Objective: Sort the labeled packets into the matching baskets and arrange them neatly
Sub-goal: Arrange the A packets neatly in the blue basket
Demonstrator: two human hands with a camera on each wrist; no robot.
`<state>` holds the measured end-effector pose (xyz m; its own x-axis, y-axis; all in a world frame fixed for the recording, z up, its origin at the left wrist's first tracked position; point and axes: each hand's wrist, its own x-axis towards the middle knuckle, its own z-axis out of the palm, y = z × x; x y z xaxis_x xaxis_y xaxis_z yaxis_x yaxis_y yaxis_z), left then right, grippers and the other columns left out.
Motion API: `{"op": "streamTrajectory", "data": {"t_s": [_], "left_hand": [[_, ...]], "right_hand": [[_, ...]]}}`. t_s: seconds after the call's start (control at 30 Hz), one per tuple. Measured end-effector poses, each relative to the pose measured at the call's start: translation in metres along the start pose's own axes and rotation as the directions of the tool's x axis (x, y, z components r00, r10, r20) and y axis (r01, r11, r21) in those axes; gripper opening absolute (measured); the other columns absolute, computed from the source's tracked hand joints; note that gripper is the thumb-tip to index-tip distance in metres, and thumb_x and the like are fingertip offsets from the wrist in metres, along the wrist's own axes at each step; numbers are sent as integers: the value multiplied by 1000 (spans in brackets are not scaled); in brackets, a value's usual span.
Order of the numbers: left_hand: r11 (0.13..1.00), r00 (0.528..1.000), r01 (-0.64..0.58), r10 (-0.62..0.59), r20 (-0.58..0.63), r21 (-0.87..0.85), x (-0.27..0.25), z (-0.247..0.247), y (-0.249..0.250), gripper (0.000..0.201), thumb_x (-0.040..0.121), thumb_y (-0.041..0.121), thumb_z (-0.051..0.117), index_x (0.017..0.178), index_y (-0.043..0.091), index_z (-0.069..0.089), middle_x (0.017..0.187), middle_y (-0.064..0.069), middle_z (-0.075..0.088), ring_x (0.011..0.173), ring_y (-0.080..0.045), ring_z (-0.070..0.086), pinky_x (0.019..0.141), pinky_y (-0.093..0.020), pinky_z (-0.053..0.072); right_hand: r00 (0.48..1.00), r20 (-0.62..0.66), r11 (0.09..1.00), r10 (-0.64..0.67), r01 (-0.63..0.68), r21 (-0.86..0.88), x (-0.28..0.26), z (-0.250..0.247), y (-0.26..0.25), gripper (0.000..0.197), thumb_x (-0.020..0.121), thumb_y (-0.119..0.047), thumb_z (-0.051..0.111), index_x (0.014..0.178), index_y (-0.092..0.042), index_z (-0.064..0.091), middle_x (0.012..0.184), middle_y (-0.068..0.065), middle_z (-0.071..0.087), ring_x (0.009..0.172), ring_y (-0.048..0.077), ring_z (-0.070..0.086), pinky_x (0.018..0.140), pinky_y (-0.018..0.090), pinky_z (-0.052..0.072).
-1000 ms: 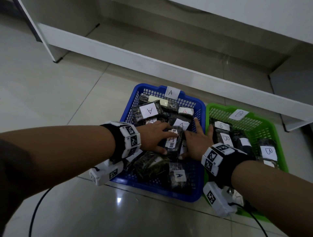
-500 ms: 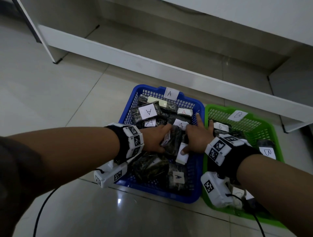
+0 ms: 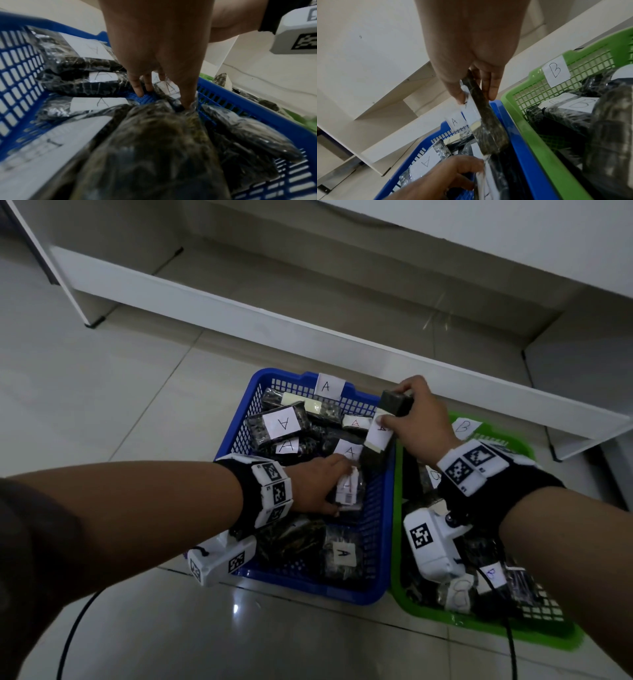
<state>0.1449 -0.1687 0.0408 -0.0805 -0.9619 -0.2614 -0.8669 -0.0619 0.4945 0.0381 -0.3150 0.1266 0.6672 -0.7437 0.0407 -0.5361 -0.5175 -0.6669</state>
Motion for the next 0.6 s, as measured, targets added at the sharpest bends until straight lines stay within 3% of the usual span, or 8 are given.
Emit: {"op": "streamTrajectory", "data": {"t_s": [0.1, 0.23, 0.3, 0.37, 0.47, 0.6], "left_hand": [[996, 998, -43, 39, 56, 81, 6, 2, 5, 58, 88, 34, 62, 137, 8, 45, 155, -9, 14, 139, -23, 26, 112, -31, 28], [993, 996, -40, 31, 90, 107, 7, 5, 8, 50, 92, 32, 55, 136, 9, 47, 156, -12, 9, 141, -24, 23, 112, -32, 29], [999, 998, -14, 11, 62, 51, 6, 3, 8, 49, 91, 30, 56, 136, 11, 47, 154, -10, 16, 139, -24, 28, 110, -32, 31], [999, 998, 19, -15, -68, 51, 5, -1, 5, 46, 90, 28, 54, 133, 14, 48, 146, -6, 32, 127, -24, 43, 103, -35, 39], [930, 979, 88, -14, -204, 357, 6, -15, -1, 43, 91, 28, 49, 133, 18, 43, 137, -5, 39, 122, -24, 43, 100, -38, 35], [823, 977, 98, 29, -213, 560, 14, -29, -12, 43, 94, 23, 43, 136, 18, 39, 139, -5, 40, 127, -25, 37, 104, -39, 29]], "right_hand": [[998, -53, 999, -15, 17, 36, -3, 2, 5, 45, 75, -8, 74, 101, -12, 38, 91, 1, 51, 81, 20, 52, 67, 30, 41], [997, -32, 998, -65, 65, -15, -8, 7, 8, 45, 76, -6, 73, 97, -13, 34, 84, -6, 48, 76, 13, 49, 62, 24, 40], [995, -40, 995, -91, 89, -39, -10, 10, 9, 44, 77, -6, 72, 97, -14, 34, 92, 1, 52, 80, 17, 52, 65, 27, 43], [991, -65, 991, -115, 110, -70, -10, 12, 11, 43, 78, -6, 70, 97, -15, 33, 97, 4, 53, 81, 18, 53, 61, 22, 42], [991, -38, 986, -126, 121, -117, -7, 15, 14, 44, 77, -4, 71, 96, -15, 33, 97, 4, 51, 80, 17, 51, 57, 16, 34], [991, -50, 986, -126, 120, -112, -3, 15, 16, 44, 78, -5, 69, 97, -17, 31, 99, 5, 51, 82, 19, 53, 64, 25, 38]]}}
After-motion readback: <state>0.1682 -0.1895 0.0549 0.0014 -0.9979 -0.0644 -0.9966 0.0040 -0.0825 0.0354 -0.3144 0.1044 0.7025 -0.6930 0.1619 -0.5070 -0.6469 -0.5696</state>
